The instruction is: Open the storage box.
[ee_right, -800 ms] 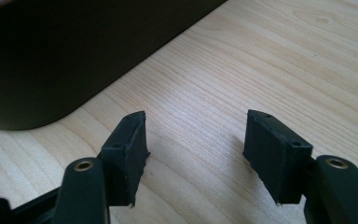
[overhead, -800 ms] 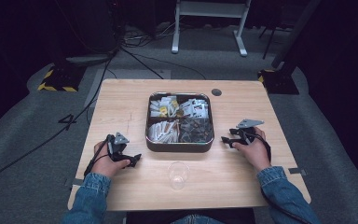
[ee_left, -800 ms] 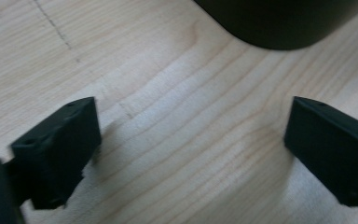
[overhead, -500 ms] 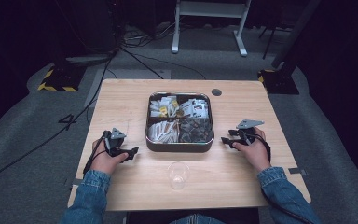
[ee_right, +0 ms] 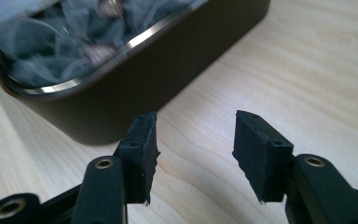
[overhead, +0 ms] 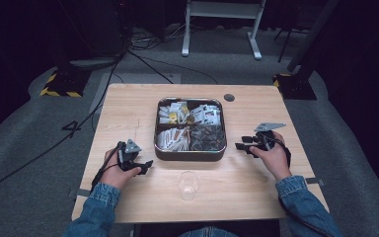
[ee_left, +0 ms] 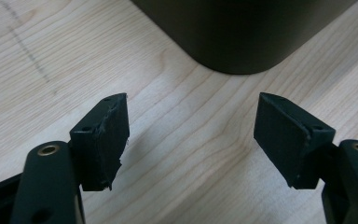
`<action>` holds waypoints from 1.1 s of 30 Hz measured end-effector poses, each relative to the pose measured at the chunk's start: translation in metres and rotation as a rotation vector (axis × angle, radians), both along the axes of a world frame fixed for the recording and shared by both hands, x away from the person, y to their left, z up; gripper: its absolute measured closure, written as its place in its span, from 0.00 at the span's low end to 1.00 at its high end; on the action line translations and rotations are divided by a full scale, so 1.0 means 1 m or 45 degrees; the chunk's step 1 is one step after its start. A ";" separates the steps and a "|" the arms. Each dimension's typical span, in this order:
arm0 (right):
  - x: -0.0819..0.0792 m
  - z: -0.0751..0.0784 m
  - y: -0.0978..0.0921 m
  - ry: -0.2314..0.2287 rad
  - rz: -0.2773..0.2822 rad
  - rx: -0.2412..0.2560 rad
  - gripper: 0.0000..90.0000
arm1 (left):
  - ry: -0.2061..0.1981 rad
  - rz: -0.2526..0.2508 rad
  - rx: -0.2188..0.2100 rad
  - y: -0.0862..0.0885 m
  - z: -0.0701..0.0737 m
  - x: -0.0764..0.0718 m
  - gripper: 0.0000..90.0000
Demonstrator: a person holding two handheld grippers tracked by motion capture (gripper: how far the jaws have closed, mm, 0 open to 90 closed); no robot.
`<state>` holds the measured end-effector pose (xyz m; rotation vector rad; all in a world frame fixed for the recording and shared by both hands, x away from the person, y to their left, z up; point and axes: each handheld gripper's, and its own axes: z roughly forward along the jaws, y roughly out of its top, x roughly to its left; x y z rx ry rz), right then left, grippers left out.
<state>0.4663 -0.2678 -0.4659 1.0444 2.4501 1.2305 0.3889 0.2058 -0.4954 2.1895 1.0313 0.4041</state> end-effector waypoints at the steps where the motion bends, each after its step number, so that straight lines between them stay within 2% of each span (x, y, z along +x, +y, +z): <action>1: 0.000 0.004 0.001 -0.011 0.005 0.005 0.55 | 0.005 -0.015 -0.003 0.000 -0.001 0.001 0.30; 4: 0.004 0.015 0.004 -0.006 0.018 0.023 0.55 | 0.032 0.012 0.004 0.001 -0.003 0.000 0.29; 5: 0.006 0.018 0.006 -0.004 0.018 0.029 0.55 | 0.024 0.014 0.003 0.002 -0.004 0.000 0.28; 7: 0.008 0.024 0.011 -0.012 0.025 0.028 0.56 | 0.010 0.029 -0.038 0.005 -0.007 -0.003 0.27; 10: 0.010 0.031 0.021 -0.038 0.033 0.037 0.56 | 0.011 0.070 -0.067 0.010 -0.007 -0.005 0.28; 12: 0.010 0.033 0.029 -0.045 0.052 0.058 0.56 | 0.009 0.071 -0.058 0.012 -0.007 -0.005 0.28; 15: 0.012 0.037 0.043 -0.039 0.083 0.048 0.57 | -0.005 0.065 -0.032 0.011 -0.008 -0.007 0.27; 20: 0.019 0.049 0.066 -0.043 0.138 0.049 0.56 | -0.005 0.080 -0.033 0.010 -0.008 -0.008 0.27; 23: 0.023 0.056 0.084 -0.052 0.176 0.032 0.56 | -0.003 0.088 -0.033 0.009 -0.008 -0.008 0.27; 24: 0.023 0.056 0.084 -0.052 0.176 0.032 0.56 | -0.003 0.088 -0.033 0.009 -0.008 -0.008 0.27; 25: 0.027 0.058 0.098 -0.049 0.205 0.009 0.55 | -0.007 0.096 -0.028 0.009 -0.008 -0.009 0.27; 26: 0.029 0.058 0.103 -0.046 0.212 0.002 0.55 | -0.004 0.100 -0.034 0.009 -0.008 -0.009 0.27; 33: 0.046 0.055 0.133 -0.010 0.212 -0.037 0.55 | -0.003 0.113 -0.032 0.009 -0.008 -0.011 0.27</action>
